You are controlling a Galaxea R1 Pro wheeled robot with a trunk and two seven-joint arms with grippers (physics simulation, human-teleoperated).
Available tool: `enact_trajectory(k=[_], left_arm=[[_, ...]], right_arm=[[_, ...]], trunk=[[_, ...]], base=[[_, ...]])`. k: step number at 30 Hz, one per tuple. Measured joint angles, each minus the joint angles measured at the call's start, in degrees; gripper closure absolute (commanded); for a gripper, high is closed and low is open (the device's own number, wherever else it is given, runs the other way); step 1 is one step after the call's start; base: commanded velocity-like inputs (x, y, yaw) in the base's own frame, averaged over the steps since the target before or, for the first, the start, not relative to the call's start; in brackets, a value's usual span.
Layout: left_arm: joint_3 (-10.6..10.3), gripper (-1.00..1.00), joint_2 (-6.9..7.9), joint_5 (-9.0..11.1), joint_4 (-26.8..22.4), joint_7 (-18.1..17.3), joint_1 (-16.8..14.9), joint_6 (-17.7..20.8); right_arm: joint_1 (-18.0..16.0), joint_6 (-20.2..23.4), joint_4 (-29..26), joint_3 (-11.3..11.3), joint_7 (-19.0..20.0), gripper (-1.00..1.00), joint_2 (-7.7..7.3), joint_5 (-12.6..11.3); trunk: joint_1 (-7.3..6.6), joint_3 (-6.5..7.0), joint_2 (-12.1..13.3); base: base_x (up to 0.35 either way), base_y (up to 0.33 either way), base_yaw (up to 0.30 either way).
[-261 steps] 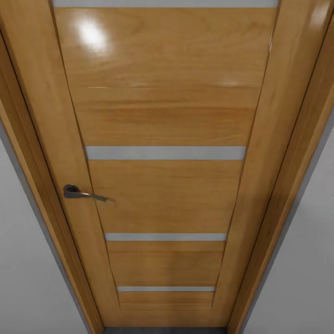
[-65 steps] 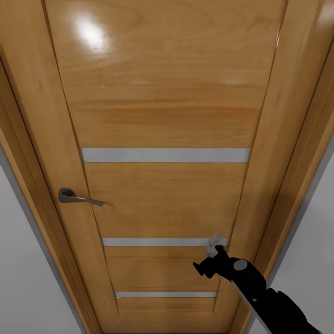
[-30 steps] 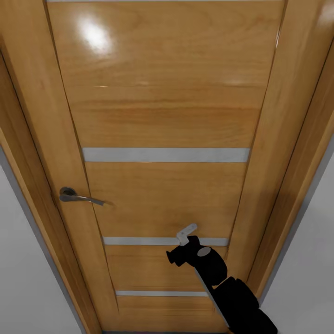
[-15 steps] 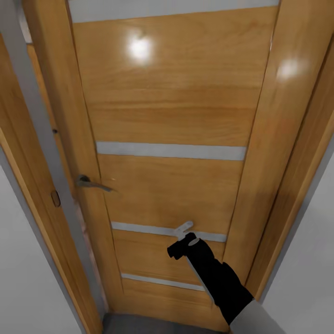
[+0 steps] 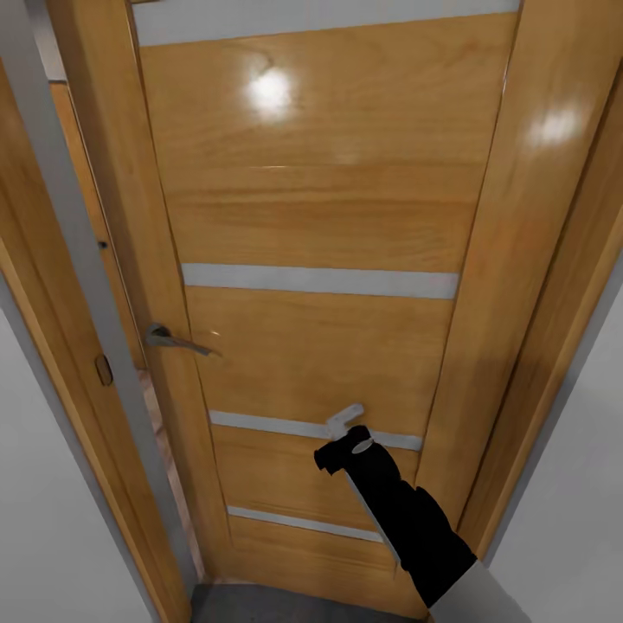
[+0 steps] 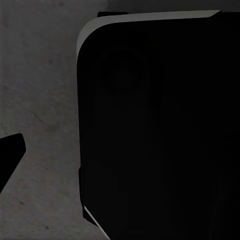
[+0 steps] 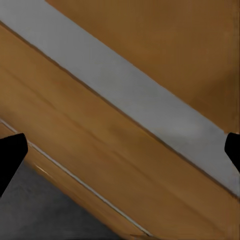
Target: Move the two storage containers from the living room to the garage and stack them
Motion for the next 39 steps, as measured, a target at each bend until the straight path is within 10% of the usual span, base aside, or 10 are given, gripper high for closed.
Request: enact_trajectory(k=[6, 11, 19, 39], left_arm=[[0.0, -1.0, 0.0, 0.0, 0.0, 0.0, 0.0, 0.0], [0.0, -1.0, 0.0, 0.0, 0.0, 0.0, 0.0, 0.0], [0.0, -1.0, 0.0, 0.0, 0.0, 0.0, 0.0, 0.0], [0.0, -1.0, 0.0, 0.0, 0.0, 0.0, 0.0, 0.0]], right_arm=[[-0.7, 2.6, 0.6, 0.1, -9.3, -1.0, 4.56, 1.8], [-1.6, 1.3, 4.1, 1.7, -9.4, -1.0, 4.57, 9.0], [-6.1, -1.3, 12.5, 0.0, -9.1, -1.0, 4.57, 13.0], [-6.4, 1.7, 5.6, 0.0, -9.3, -1.0, 4.57, 14.1]], trunk=[[0.0, 0.0, 0.0], [0.0, 0.0, 0.0], [0.0, 0.01, 0.0], [0.0, 0.01, 0.0]], base=[[0.0, 0.0, 0.0], [0.0, 0.0, 0.0], [0.0, 0.0, 0.0], [0.0, 0.0, 0.0]])
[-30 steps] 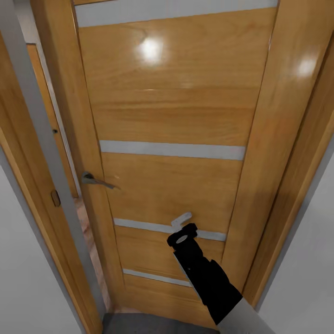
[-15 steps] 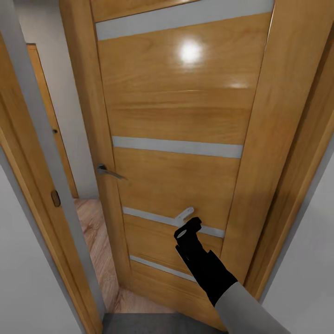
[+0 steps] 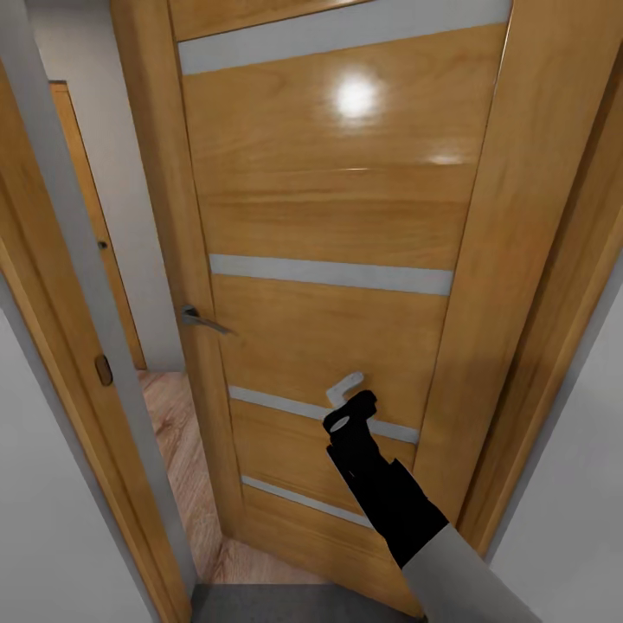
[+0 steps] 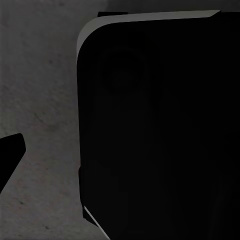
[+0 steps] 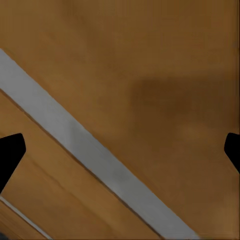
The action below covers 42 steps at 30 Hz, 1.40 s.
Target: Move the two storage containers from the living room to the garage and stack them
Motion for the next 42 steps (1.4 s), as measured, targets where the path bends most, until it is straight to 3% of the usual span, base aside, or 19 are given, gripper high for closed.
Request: enact_trajectory(k=[3, 7, 12, 32, 35, 39, 42], left_arm=[[0.0, -1.0, 0.0, 0.0, 0.0, 0.0, 0.0, 0.0], [0.0, -1.0, 0.0, 0.0, 0.0, 0.0, 0.0, 0.0], [0.0, -1.0, 0.0, 0.0, 0.0, 0.0, 0.0, 0.0], [0.0, -1.0, 0.0, 0.0, 0.0, 0.0, 0.0, 0.0], [0.0, -1.0, 0.0, 0.0, 0.0, 0.0, 0.0, 0.0], [0.0, -1.0, 0.0, 0.0, 0.0, 0.0, 0.0, 0.0], [0.0, -1.0, 0.0, 0.0, 0.0, 0.0, 0.0, 0.0]], right_arm=[[-0.1, 0.6, -0.3, 0.0, -0.1, -1.0, 0.0, 0.1], [-2.9, 0.6, 1.5, 0.1, -0.1, -1.0, 0.0, -2.6], [-5.5, 0.3, 5.0, 0.1, -0.3, -1.0, 0.0, -0.6], [-6.7, 0.2, 5.9, 0.9, -0.3, -1.0, 0.0, -0.4], [-8.8, -0.1, 6.3, 1.4, 0.1, -1.0, 0.0, -3.2], [-9.4, 0.4, 5.8, 2.6, 0.0, -1.0, 0.0, -0.7], [-9.4, 0.8, 3.9, 3.8, 0.1, -1.0, 0.0, -0.7]], trunk=[[0.0, 0.0, 0.0], [0.0, -0.01, 0.0], [0.0, 0.0, 0.0], [0.0, 0.0, 0.0], [0.0, -0.01, 0.0], [0.0, 0.0, 0.0], [0.0, 0.0, 0.0]], base=[[0.0, 0.0, 0.0], [0.0, 0.0, 0.0], [0.0, 0.0, 0.0], [0.0, 0.0, 0.0], [0.0, 0.0, 0.0], [0.0, 0.0, 0.0], [0.0, 0.0, 0.0]])
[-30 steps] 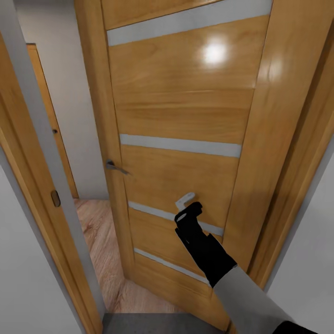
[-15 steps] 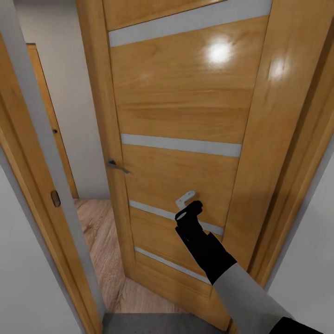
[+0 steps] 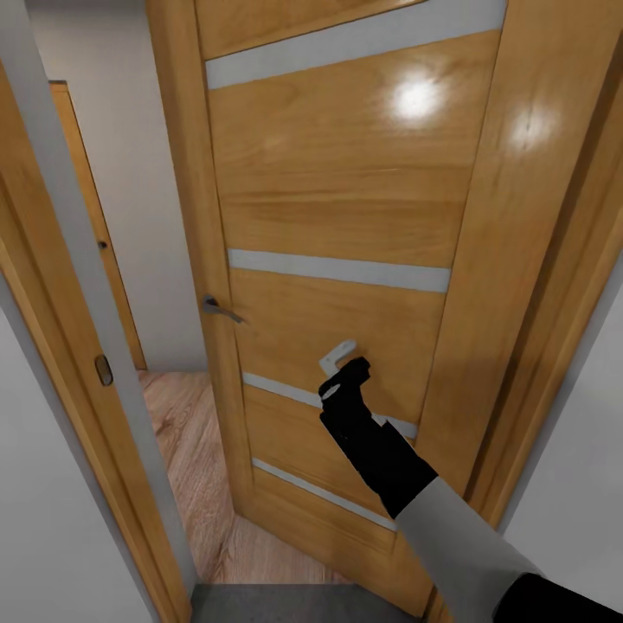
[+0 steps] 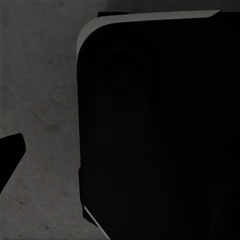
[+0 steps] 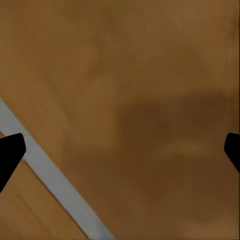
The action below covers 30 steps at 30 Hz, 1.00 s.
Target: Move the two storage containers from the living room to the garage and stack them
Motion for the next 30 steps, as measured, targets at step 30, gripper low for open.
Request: enact_trajectory(k=[30], left_arm=[[0.0, -1.0, 0.0, 0.0, 0.0, 0.0, 0.0, 0.0]], right_arm=[[-7.1, -4.9, 9.5, 0.9, -0.1, -1.0, 0.0, -7.0]], trunk=[[0.0, 0.0, 0.0]], base=[[0.0, 0.0, 0.0]])
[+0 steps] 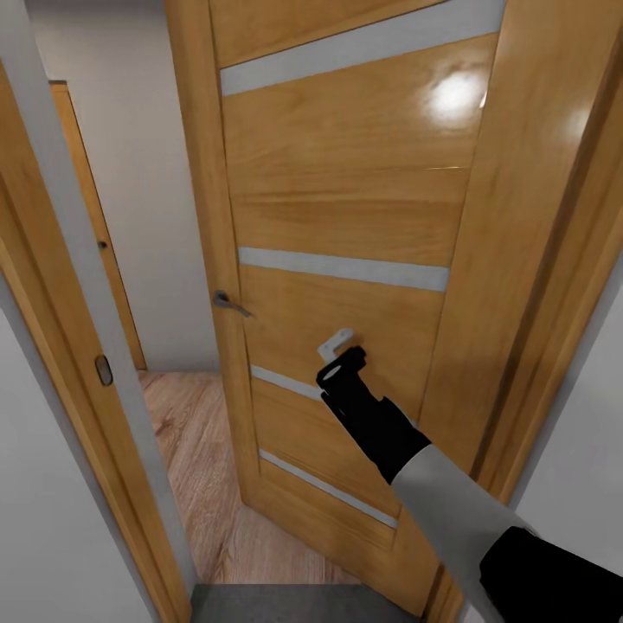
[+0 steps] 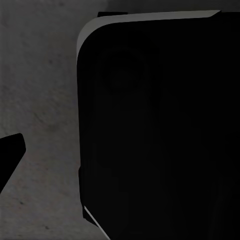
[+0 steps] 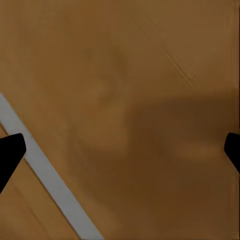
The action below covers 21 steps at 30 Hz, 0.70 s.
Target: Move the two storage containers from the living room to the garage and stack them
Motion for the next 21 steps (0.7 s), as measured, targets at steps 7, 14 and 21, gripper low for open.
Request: enact_trajectory(k=[7, 14, 21], left_arm=[[0.0, -1.0, 0.0, 0.0, 0.0, 0.0, 0.0, 0.0], [0.0, -1.0, 0.0, 0.0, 0.0, 0.0, 0.0, 0.0], [0.0, -1.0, 0.0, 0.0, 0.0, 0.0, 0.0, 0.0]], right_arm=[[0.0, 0.7, -3.0, 1.1, 0.2, -1.0, 0.0, 0.0], [-1.4, 0.5, -2.3, 3.0, 0.2, -1.0, 0.0, -0.1], [-6.1, -0.3, 3.3, 3.2, -0.1, -1.0, 0.0, -6.3]], trunk=[[0.0, 0.0, 0.0], [0.0, 0.0, 0.0], [0.0, 0.0, 0.0]], base=[[0.0, 0.0, 0.0], [0.0, 0.0, 0.0], [0.0, 0.0, 0.0]])
